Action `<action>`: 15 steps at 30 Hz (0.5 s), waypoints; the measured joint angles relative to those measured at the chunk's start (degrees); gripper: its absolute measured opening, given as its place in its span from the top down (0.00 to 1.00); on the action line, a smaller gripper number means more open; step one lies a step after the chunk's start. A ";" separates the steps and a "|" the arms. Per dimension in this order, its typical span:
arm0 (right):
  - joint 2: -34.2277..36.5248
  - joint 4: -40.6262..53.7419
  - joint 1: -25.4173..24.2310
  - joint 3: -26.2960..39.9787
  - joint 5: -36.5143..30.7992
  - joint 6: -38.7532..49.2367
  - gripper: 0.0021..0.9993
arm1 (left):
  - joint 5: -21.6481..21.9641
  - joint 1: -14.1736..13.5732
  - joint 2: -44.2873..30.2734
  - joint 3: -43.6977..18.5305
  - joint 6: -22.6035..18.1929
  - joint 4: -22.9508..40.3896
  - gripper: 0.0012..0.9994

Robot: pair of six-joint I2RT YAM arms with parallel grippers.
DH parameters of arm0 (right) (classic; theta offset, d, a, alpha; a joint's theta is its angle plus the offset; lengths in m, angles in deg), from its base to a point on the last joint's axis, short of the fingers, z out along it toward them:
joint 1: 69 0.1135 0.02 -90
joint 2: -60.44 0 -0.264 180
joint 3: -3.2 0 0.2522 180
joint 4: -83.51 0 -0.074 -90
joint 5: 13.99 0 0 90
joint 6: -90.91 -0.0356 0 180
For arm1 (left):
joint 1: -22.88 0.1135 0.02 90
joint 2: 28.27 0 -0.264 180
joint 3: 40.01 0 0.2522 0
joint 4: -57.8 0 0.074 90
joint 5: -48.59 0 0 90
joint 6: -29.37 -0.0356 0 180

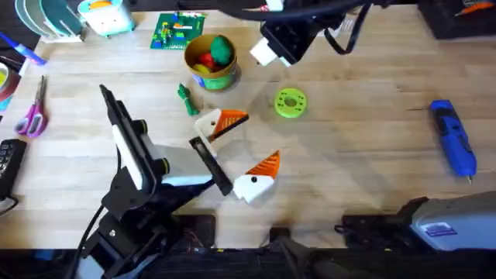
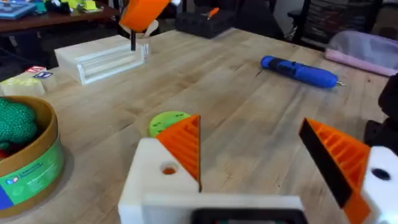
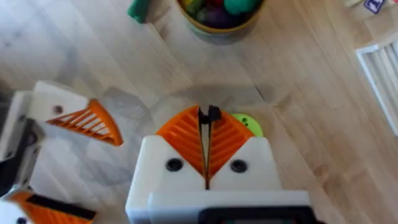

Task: Pick up the gripper from the table and insert it into the empty holder that is missing its gripper. Then pick up a screw, insert it into the mounting hole, and use the screwdriver to tighten it. Finally, clean up the table by picking up the vegetable and placing it into the bucket.

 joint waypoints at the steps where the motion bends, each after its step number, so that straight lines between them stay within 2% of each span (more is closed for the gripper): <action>1: 0.02 1.60 1.12 1.68 0.01 -0.02 1.00 | 0.00 0.00 0.00 0.00 0.01 0.00 0.01; 7: 0.02 7.51 6.78 8.44 -0.02 -0.39 1.00 | 0.00 0.00 0.01 0.00 0.01 0.00 0.01; 15: 0.84 9.72 14.26 9.20 0.01 -1.89 1.00 | 0.00 0.00 0.00 0.00 0.00 0.00 0.01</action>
